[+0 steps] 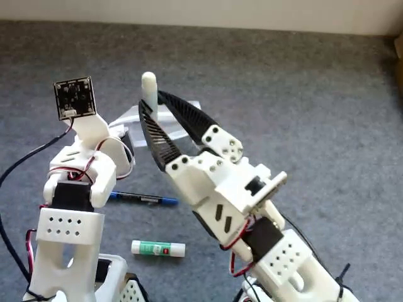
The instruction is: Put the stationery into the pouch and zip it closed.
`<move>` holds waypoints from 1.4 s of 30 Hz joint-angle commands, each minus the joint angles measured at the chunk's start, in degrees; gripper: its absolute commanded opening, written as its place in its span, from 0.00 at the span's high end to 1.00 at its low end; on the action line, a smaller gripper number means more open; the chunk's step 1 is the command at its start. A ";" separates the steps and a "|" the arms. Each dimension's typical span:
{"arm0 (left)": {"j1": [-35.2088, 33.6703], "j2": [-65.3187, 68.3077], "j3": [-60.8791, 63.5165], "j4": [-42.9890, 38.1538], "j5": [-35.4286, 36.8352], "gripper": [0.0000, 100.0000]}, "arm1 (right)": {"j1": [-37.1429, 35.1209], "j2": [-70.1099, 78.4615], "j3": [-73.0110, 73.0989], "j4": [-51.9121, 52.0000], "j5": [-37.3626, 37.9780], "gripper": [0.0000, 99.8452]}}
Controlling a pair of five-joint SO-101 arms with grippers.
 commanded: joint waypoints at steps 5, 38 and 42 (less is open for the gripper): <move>-1.10 0.31 0.22 -0.97 0.53 0.99 | 0.66 6.55 -3.91 -11.38 10.02 1.00; -1.10 0.31 1.45 -2.20 0.44 0.99 | 0.92 14.81 7.69 -22.55 19.16 1.00; -1.10 0.31 1.45 -2.29 0.44 0.99 | 0.48 11.65 7.43 -23.43 19.16 1.00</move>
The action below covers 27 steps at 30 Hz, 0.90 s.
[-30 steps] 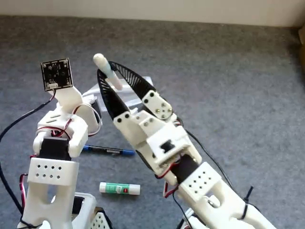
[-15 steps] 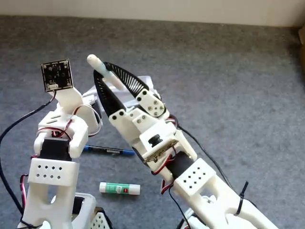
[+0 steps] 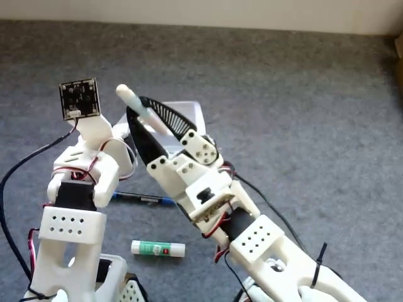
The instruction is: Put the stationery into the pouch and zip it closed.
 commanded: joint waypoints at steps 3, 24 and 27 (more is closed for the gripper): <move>-1.19 0.31 0.04 -0.88 0.44 0.99 | 0.40 -7.08 -0.40 -0.75 0.62 1.00; -0.92 0.40 0.04 -0.88 0.44 0.99 | -0.48 -4.26 3.12 -1.98 0.53 1.00; -0.92 0.40 0.04 -0.88 0.44 0.99 | 0.04 -0.04 3.12 -5.67 0.53 1.00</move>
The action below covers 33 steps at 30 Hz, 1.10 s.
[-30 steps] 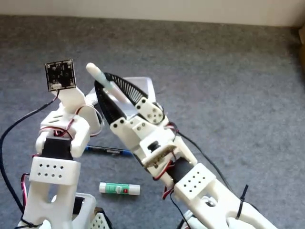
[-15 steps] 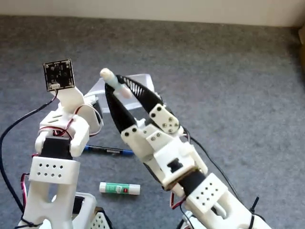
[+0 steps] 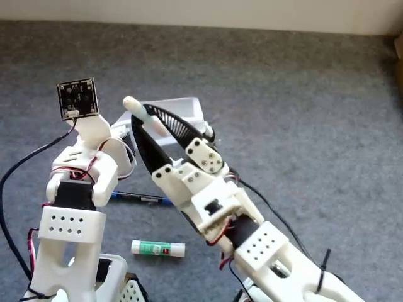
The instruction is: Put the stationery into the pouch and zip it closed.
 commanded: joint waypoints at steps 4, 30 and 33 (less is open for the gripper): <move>-0.75 0.40 0.04 -0.88 0.44 0.99 | 3.56 8.04 -0.57 -8.04 0.44 1.00; -0.84 0.40 0.04 -1.23 -0.70 0.99 | 8.84 2.77 2.59 14.64 -7.47 0.99; -1.01 0.75 0.04 -1.93 -0.79 0.99 | 8.84 2.07 2.59 17.45 -7.47 0.99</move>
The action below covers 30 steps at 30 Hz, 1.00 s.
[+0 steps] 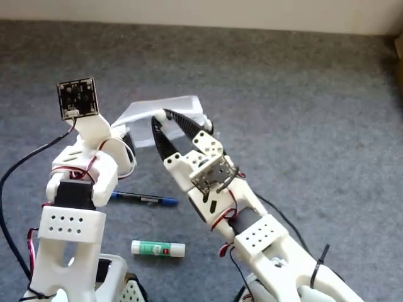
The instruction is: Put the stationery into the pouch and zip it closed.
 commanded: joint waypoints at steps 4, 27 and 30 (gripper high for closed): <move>-1.01 0.75 0.04 -1.41 -0.53 0.99 | 0.92 -2.51 -0.75 5.05 -0.53 0.99; -1.01 0.57 0.04 -1.49 -0.53 0.99 | 1.10 -19.65 -9.80 40.22 -10.02 0.85; -1.71 0.40 0.04 -1.49 -0.53 0.99 | 0.84 -23.16 -16.92 56.04 -12.13 0.85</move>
